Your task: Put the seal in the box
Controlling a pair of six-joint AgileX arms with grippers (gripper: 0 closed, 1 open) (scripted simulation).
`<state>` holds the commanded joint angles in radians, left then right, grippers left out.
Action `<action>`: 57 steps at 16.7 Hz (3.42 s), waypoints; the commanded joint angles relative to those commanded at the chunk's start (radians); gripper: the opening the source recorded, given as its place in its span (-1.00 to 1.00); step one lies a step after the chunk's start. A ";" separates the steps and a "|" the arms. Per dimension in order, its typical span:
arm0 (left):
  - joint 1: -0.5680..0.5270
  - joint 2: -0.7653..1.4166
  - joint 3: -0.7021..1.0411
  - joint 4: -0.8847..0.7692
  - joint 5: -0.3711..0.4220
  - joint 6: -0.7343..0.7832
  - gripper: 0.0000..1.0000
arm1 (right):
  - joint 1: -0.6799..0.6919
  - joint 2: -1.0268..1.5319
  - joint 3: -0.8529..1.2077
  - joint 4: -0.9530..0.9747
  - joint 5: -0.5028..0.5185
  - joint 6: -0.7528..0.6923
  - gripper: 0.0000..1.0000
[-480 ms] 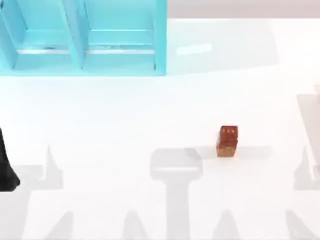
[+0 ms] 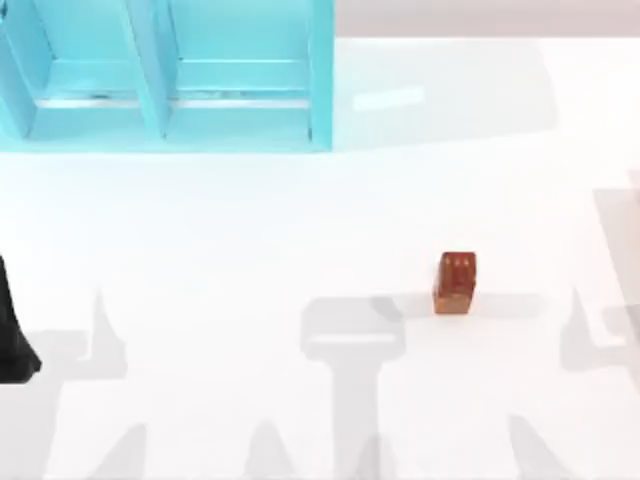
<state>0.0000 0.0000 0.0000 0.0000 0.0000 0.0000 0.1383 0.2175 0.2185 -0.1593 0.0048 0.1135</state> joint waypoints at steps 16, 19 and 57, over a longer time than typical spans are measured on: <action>0.000 0.000 0.000 0.000 0.000 0.000 1.00 | 0.393 1.593 1.316 -0.963 0.011 0.398 1.00; 0.000 0.000 0.000 0.000 0.000 0.000 1.00 | 0.391 1.758 1.472 -1.069 0.003 0.417 1.00; 0.000 0.000 0.000 0.000 0.000 0.000 1.00 | 0.384 1.942 1.300 -0.770 -0.002 0.428 -1.00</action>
<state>0.0000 0.0000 0.0000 0.0000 0.0000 0.0000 0.5226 2.1598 1.5184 -0.9292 0.0028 0.5414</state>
